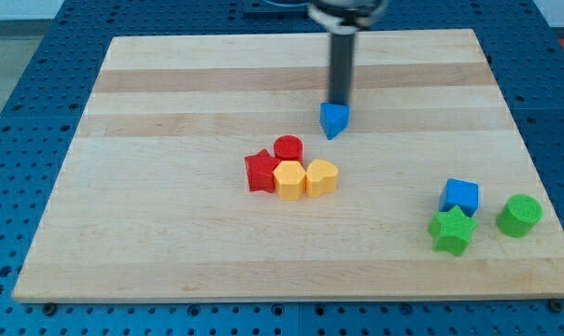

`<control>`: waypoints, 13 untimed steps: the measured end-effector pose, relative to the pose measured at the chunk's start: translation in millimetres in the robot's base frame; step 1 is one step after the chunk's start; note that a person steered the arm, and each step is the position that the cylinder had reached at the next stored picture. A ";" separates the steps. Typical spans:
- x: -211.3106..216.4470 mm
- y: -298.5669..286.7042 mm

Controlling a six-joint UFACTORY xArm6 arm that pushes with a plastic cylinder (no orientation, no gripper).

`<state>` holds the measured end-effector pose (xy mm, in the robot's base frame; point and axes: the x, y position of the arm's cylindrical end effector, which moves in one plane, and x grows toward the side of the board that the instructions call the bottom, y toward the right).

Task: Place the blue triangle right to the yellow heart

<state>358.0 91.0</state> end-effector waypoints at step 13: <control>80.1 -31.0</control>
<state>438.1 60.0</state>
